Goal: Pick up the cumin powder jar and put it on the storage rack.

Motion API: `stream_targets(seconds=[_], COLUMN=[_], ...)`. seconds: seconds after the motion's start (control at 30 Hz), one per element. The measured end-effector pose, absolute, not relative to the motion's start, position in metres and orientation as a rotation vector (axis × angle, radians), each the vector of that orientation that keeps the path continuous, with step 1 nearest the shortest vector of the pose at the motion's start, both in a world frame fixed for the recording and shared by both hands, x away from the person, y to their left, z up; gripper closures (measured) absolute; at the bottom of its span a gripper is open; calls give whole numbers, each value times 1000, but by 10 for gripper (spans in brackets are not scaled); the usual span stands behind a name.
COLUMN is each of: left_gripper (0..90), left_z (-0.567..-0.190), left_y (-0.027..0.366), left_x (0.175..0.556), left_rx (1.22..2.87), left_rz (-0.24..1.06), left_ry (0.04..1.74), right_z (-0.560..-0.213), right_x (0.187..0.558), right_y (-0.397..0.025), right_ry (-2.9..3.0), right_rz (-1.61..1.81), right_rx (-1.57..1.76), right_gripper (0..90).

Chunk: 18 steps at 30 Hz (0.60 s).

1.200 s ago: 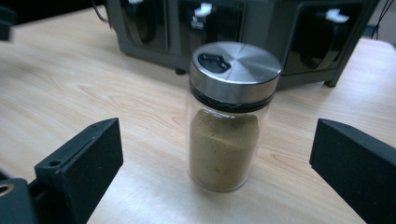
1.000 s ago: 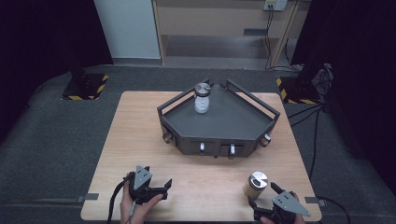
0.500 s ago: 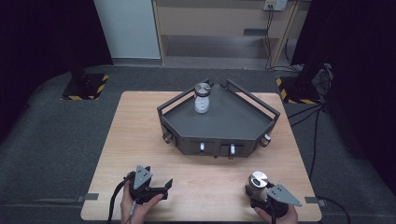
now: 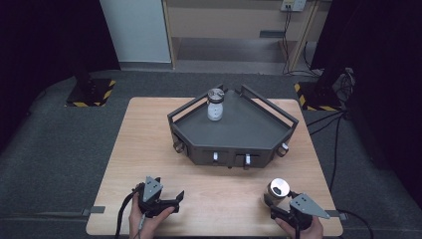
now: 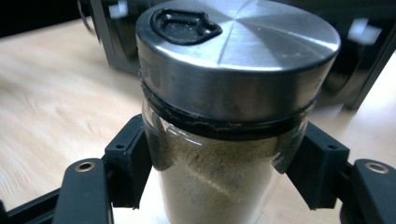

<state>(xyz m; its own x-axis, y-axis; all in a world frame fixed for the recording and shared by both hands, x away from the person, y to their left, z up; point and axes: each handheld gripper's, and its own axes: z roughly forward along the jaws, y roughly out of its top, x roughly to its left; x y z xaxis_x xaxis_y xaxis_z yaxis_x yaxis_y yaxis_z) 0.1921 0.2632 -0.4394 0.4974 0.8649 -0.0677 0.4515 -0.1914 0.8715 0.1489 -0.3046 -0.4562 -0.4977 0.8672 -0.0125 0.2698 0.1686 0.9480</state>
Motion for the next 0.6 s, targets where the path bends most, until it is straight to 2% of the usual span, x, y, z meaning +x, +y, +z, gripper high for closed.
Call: stream_targets(seconds=[0.37,0.6], left_gripper=[8,8], left_z=[-439,-439], left_y=[264,264], left_x=[192,191], left_rx=[1815,1812], left_rz=[564,569], left_ry=[1103,1101], right_z=[-402,-388], right_x=[145,145], right_y=[-305,-303], right_ry=[1715,1682], right_rz=[1425,1453], right_rx=[929,907], right_gripper=[308,308])
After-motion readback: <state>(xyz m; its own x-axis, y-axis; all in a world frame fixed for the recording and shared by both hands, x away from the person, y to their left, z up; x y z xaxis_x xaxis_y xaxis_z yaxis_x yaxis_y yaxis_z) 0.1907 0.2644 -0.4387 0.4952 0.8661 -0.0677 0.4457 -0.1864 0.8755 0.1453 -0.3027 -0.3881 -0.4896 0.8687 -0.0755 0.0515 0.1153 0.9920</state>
